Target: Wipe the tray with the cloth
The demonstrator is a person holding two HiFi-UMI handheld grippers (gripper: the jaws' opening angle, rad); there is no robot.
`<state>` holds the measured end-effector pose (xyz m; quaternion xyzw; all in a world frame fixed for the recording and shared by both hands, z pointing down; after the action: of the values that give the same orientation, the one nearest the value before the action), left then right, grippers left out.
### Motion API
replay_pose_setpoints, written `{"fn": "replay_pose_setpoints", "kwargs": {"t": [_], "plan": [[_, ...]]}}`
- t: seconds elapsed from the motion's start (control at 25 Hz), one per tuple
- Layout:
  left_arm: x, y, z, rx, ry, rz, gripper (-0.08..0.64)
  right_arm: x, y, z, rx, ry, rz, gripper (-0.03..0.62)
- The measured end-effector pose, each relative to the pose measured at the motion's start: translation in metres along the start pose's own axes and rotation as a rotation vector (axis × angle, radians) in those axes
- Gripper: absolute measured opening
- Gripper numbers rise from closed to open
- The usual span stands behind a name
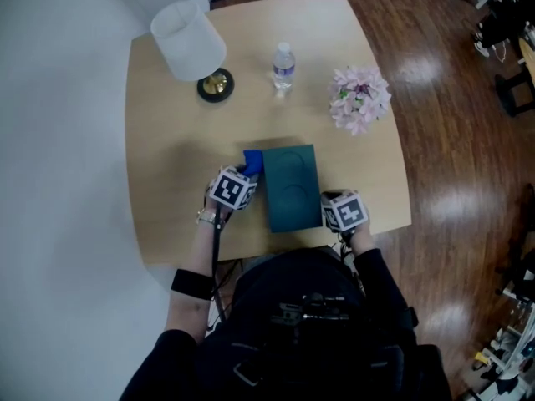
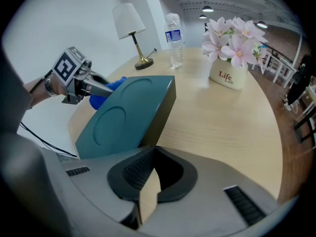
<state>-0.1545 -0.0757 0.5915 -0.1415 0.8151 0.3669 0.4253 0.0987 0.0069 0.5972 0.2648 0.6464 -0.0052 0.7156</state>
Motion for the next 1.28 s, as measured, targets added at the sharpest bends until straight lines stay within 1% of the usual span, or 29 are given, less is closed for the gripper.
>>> {"fn": "replay_pose_setpoints", "kwargs": {"t": [0.08,0.16,0.24,0.36,0.44,0.64,0.88,0.96,1.04,1.12,1.2,1.28], "plan": [[0.0,0.011,0.017,-0.039,0.047,-0.04,0.115,0.0,-0.001,0.001,-0.001,0.014,-0.001,0.006],[0.0,0.024,0.036,-0.061,0.083,-0.076,0.114,0.0,-0.002,0.001,-0.001,0.021,0.0,0.006],[0.001,0.037,0.052,-0.066,0.102,-0.091,0.114,-0.001,-0.004,0.002,0.001,0.027,0.002,0.006],[0.003,0.053,0.071,-0.053,0.119,-0.081,0.115,-0.001,-0.006,0.003,0.006,0.03,0.007,0.005],[0.004,0.064,0.085,-0.052,0.144,-0.088,0.114,-0.001,-0.005,0.003,0.005,0.03,0.007,0.005],[0.003,0.093,0.118,-0.093,0.214,-0.164,0.115,-0.003,-0.005,0.004,0.009,0.028,0.007,0.006],[0.015,0.124,0.142,-0.118,0.331,-0.25,0.114,-0.002,-0.005,0.002,0.018,0.015,0.005,0.005],[0.023,0.13,0.139,-0.119,0.344,-0.271,0.114,-0.001,-0.004,0.001,0.019,0.009,0.003,0.005],[0.031,0.132,0.124,-0.108,0.312,-0.282,0.114,0.0,-0.002,0.0,0.016,0.002,0.001,0.005],[0.04,0.122,0.101,-0.1,0.242,-0.262,0.114,0.001,0.0,0.0,0.018,0.003,0.001,0.005],[0.048,0.097,0.07,-0.101,0.138,-0.205,0.114,0.002,0.002,-0.001,0.02,0.005,-0.001,0.006],[0.052,0.065,0.036,-0.094,0.017,-0.123,0.115,0.003,0.003,-0.002,0.02,0.003,-0.001,0.006]]}}
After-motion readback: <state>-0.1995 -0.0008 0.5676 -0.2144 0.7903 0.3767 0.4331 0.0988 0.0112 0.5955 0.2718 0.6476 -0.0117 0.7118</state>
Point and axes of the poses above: the fingertips, and each gripper's own axes: x backward along the fingers, z to its right, y out of its underside, the point moved 8 cm from there along x, backward along the fingers, and after that the axes turned 12 degrees about y, right-handed, at the moved point
